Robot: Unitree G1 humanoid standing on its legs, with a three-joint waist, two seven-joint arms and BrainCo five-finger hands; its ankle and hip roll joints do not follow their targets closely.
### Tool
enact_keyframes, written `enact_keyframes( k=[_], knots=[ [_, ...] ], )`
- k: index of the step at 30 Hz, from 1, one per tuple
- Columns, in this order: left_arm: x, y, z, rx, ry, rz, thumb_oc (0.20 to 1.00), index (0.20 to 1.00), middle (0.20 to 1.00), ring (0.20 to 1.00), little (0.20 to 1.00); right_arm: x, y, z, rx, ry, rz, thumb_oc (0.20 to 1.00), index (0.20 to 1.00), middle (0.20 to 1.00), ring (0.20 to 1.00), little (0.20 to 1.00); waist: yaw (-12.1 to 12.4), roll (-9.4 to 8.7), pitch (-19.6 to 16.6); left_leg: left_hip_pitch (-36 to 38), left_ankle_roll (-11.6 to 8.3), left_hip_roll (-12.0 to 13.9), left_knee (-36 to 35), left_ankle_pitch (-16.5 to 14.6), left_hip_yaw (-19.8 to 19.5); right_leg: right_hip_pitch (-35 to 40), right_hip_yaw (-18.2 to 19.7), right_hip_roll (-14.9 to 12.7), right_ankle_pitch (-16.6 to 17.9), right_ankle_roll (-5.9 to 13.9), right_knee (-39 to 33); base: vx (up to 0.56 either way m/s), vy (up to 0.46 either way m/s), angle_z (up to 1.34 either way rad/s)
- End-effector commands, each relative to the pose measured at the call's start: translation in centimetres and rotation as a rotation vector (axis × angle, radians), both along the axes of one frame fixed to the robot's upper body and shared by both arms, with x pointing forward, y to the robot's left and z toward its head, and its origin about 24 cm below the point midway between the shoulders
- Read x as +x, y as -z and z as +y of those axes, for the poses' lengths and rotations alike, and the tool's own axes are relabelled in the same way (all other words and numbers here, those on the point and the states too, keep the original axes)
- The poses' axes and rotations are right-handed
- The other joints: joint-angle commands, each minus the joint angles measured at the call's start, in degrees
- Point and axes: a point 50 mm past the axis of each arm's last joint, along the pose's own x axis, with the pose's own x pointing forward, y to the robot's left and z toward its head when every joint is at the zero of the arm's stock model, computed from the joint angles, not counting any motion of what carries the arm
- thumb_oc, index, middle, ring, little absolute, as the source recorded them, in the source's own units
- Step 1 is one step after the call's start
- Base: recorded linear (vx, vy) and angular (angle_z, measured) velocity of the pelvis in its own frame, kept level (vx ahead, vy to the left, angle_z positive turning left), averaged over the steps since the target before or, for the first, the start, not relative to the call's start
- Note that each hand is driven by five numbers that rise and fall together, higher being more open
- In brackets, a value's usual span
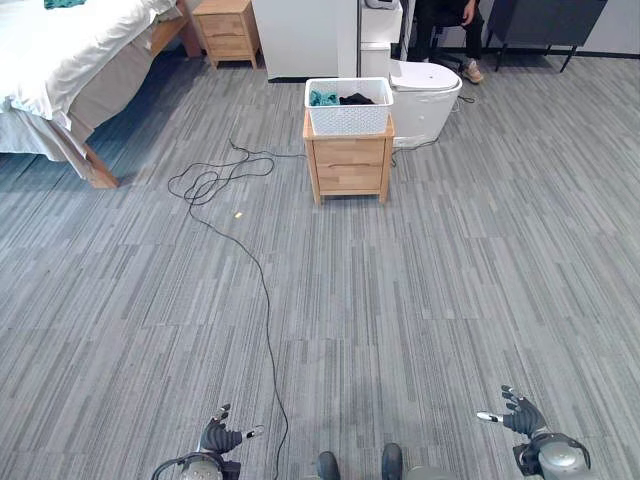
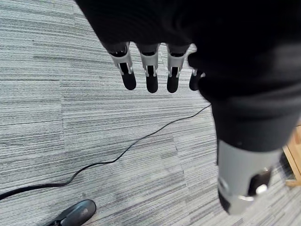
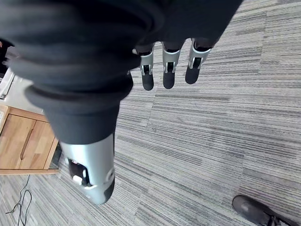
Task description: Grab the laundry basket,head to the washer,open it,put in the laundry and shut it.
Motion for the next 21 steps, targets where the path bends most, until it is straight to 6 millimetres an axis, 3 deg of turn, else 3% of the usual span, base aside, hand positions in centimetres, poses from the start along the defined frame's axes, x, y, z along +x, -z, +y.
enact_keyframes(
  k=[1,12,21],
  knots=[
    [1.3,-1.0,1.0,0.020,-0.035,-0.077,1.000,1.000,1.000,1.000,1.000,0.9,-0.1,1.1,0.004,-0.029,-0.037,1.000,1.000,1.000,1.000,1.000,0.4,-2.72,-1.6,0.3,-2.90,0.9,-0.3,-2.0,-1.0,0.5,2.0,-3.4,-4.2,6.66,1.1,0.04,0.007,0.02],
    [1.6,-1.2,1.3,0.012,-0.069,-0.095,1.000,1.000,1.000,1.000,1.000,0.4,0.4,1.2,0.010,-0.004,-0.006,1.000,1.000,1.000,1.000,1.000,0.8,-3.45,-1.2,-0.3,-2.27,0.3,1.0,-3.4,-0.8,0.1,2.1,-4.0,-4.6,7.12,2.0,0.05,0.030,-0.02],
    [3.1,-2.3,2.1,0.025,-0.096,-0.158,1.000,1.000,1.000,1.000,1.000,2.3,-0.1,2.0,0.031,-0.001,-0.053,1.000,1.000,1.000,1.000,1.000,1.9,-4.57,0.8,-5.6,0.31,-1.5,8.3,-7.7,-1.1,-5.3,4.0,-6.1,-4.5,9.08,9.6,0.05,0.112,-0.16]
  ],
)
